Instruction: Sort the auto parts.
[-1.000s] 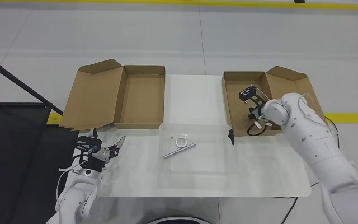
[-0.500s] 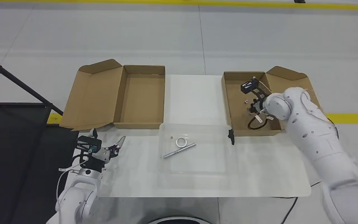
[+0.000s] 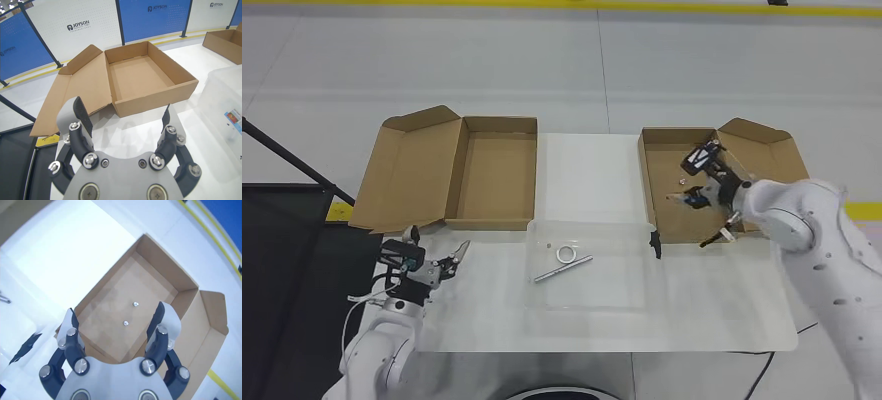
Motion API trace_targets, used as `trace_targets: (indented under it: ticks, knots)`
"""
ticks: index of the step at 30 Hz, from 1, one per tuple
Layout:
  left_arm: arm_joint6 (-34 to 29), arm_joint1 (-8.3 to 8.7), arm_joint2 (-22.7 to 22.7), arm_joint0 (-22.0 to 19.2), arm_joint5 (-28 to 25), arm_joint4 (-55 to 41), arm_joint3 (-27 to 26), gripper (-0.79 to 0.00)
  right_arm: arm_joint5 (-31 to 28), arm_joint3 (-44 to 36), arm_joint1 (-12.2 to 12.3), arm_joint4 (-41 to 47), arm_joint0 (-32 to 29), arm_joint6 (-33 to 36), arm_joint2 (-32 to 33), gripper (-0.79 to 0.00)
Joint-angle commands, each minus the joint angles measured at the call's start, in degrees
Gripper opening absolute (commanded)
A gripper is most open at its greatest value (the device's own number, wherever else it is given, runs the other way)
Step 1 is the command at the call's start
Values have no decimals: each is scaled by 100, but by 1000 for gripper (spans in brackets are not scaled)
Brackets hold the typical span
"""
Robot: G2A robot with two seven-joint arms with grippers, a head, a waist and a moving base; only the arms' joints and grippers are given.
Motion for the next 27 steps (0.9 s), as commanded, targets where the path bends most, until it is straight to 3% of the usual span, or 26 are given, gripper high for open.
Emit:
trace_targets:
  ticks: [1, 7, 12, 19, 21, 27]
  knots:
    - [-38, 20, -32, -40, -230, 183, -111, 0, -298, -447, 108, -66, -503, -402, 423, 0]
    - [-302, 117, -205, -220, -1225, 888, -668, 0, -1132, -1499, 329, -361, -1689, -1468, 1423, 0]
    - [-715, 175, -150, -623, -2050, 1118, -1052, 0, -1925, -1962, 420, -683, -2429, -2456, 2032, 0]
    - [-1334, 237, 259, -1379, -3140, 1470, -1492, 0, -2699, -2096, 479, -1238, -3125, -3617, 2726, 0]
    - [-1543, 256, 432, -1522, -3665, 1389, -1533, 0, -2749, -2080, 483, -1347, -3254, -3774, 2838, 0]
    - [-1543, 256, 432, -1522, -3665, 1389, -1533, 0, -2749, -2080, 483, -1347, -3254, -3774, 2838, 0]
